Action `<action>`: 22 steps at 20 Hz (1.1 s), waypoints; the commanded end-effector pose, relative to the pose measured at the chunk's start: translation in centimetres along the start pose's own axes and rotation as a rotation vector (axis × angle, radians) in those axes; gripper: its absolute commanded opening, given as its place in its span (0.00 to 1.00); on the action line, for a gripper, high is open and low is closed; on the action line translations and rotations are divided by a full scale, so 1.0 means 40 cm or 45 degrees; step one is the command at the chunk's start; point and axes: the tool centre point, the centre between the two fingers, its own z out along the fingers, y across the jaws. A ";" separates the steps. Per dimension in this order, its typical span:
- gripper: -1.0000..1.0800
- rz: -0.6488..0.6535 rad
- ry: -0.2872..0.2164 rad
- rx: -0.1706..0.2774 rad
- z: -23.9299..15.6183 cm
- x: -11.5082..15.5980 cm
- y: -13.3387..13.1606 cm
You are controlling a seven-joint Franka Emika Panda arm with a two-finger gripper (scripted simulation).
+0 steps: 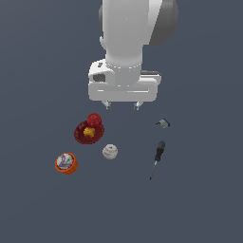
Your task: Pick up a designated object from a clutter of objects.
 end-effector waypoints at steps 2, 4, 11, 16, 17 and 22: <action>0.96 -0.001 -0.001 0.000 0.000 0.000 0.000; 0.96 -0.005 -0.006 0.003 0.004 -0.002 0.000; 0.96 -0.034 -0.044 0.018 0.028 -0.016 -0.001; 0.96 -0.031 -0.042 0.018 0.029 -0.012 0.002; 0.96 -0.029 -0.042 0.019 0.031 -0.009 0.006; 0.96 -0.014 -0.040 0.025 0.050 0.021 0.038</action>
